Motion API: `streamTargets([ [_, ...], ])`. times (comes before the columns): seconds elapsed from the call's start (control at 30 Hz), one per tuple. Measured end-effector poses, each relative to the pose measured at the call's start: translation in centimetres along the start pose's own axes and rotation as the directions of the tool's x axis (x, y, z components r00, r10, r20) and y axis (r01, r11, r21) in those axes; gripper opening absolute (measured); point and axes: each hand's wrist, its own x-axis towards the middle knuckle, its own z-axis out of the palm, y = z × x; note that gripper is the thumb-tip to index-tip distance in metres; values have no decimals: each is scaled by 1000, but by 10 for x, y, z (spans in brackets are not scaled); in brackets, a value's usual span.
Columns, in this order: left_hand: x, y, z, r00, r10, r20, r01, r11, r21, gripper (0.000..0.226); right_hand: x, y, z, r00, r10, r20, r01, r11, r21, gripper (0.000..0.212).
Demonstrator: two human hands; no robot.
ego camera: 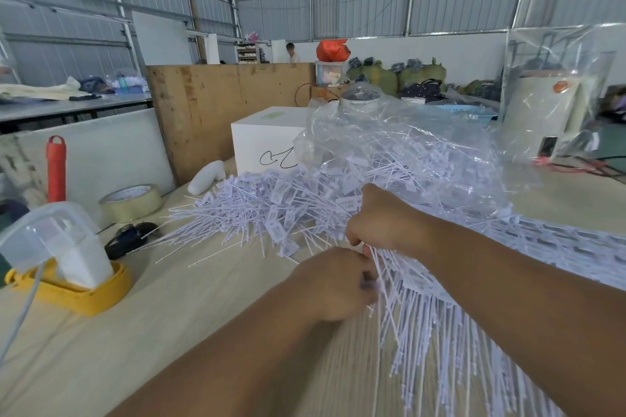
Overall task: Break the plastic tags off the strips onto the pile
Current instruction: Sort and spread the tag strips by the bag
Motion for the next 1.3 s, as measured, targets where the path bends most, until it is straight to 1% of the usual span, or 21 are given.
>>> streamTargets([
  [0.07,-1,-12,-6,999,-18,-34,17,1000,-22,21,0,3,-2,1000,6,1,-6,1000,17,60],
  [0.13,-3,-27,-13,993,-49,-111,35,992,-124,17,0,6,-2,1000,5,6,-5,999,31,66],
  [0.2,-4,-43,-21,975,-109,-191,62,971,-232,15,1,7,1,1000,11,12,-12,999,45,53],
  [0.27,-3,-54,-25,945,-191,-266,109,950,-294,14,1,7,5,999,36,25,-38,996,78,39],
  [0.3,-3,-57,-26,926,-231,-297,131,937,-322,17,1,7,8,998,53,39,-56,993,100,38],
  [0.37,-1,-59,-23,899,-269,-345,143,926,-349,26,0,5,14,993,89,71,-97,988,117,48],
  [0.43,1,-58,-19,884,-270,-383,121,921,-370,33,0,5,19,992,101,71,-108,987,117,62],
  [0.5,-1,-57,-16,873,-279,-399,107,909,-402,31,1,5,25,993,108,41,-112,986,120,72],
  [0.57,-4,-57,-17,863,-298,-409,142,918,-371,21,4,8,31,993,114,-4,-113,987,112,68],
  [0.63,-10,-59,-22,856,-357,-375,274,927,-257,19,5,10,35,993,113,-36,-108,987,115,59],
  [0.67,-12,-58,-24,869,-383,-314,347,923,-168,27,6,10,36,992,116,-49,-110,987,121,55],
  [0.7,-14,-54,-25,886,-410,-215,405,912,-69,36,5,11,38,990,122,-68,-114,986,118,53],
  [0.77,-15,-44,-20,882,-469,-45,471,878,84,42,2,9,43,985,123,-118,-119,992,41,50],
  [0.8,-14,-38,-15,876,-481,-29,481,868,126,39,0,7,48,984,111,-136,-116,993,-25,51],
  [0.87,-9,-30,-8,881,-471,-51,473,867,159,23,-4,3,57,987,70,-146,-90,987,-136,57],
  [0.9,-8,-28,-8,878,-476,-44,478,867,142,14,-3,2,61,988,56,-142,-78,985,-156,57],
  [0.97,-6,-29,-10,871,-491,-2,489,868,80,7,-2,0,63,992,60,-115,-76,987,-142,52],
  [1.03,-8,-32,-12,891,-454,19,453,891,38,14,-1,-3,60,995,74,-63,-80,992,-101,41],
  [1.1,-13,-33,-13,913,-408,3,408,913,3,21,-1,-3,60,996,79,-29,-80,995,-57,30],
  [1.2,-20,-33,-11,921,-389,-20,377,904,-202,17,-2,-8,62,996,88,12,-88,994,65,31],
  [1.3,-23,-33,-10,901,-434,-24,385,822,-420,19,-1,-12,59,994,94,58,-102,980,170,40],
])
